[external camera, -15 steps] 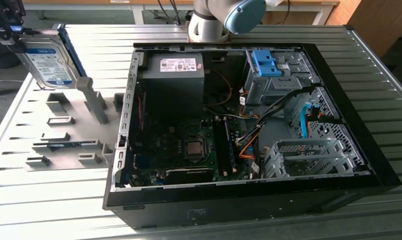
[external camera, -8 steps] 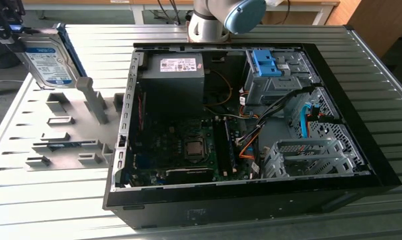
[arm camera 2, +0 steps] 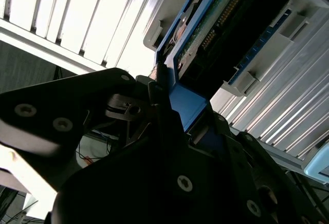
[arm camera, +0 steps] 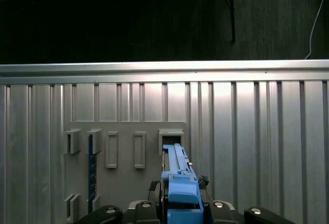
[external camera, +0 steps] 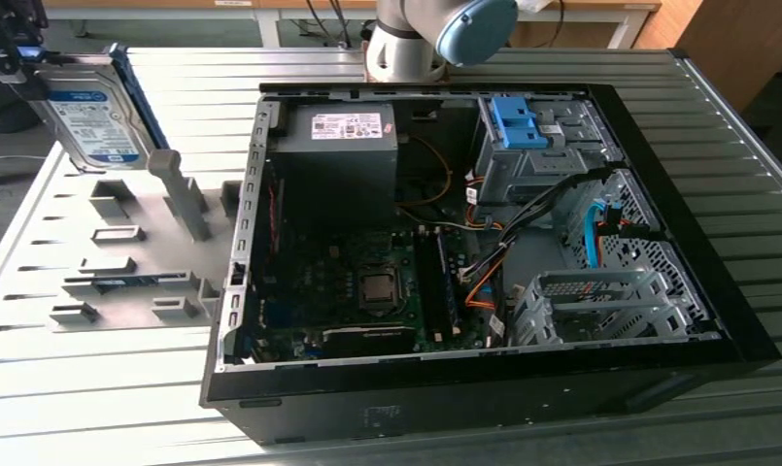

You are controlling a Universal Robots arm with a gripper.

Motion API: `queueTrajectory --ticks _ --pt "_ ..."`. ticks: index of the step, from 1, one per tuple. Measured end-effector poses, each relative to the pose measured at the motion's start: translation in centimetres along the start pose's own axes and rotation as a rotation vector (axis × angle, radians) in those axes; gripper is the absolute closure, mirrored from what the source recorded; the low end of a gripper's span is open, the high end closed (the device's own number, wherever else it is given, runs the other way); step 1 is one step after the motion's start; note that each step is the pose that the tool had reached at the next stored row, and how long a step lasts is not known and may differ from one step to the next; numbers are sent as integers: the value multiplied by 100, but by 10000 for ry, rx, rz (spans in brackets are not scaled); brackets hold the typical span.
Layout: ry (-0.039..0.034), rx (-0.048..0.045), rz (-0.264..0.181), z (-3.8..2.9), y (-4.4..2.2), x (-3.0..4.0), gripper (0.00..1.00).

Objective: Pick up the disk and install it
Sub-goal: 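Pick up the disk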

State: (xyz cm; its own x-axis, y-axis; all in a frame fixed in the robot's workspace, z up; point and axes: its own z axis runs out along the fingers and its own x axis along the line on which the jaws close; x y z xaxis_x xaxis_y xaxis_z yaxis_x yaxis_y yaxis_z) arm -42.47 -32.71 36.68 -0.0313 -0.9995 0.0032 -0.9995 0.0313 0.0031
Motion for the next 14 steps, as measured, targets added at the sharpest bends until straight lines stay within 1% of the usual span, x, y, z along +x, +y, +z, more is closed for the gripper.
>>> queueTrajectory --ticks 5,14 --pt "0 0 0 -9 0 0 64" --pt "0 -1 0 -43 0 0 64"
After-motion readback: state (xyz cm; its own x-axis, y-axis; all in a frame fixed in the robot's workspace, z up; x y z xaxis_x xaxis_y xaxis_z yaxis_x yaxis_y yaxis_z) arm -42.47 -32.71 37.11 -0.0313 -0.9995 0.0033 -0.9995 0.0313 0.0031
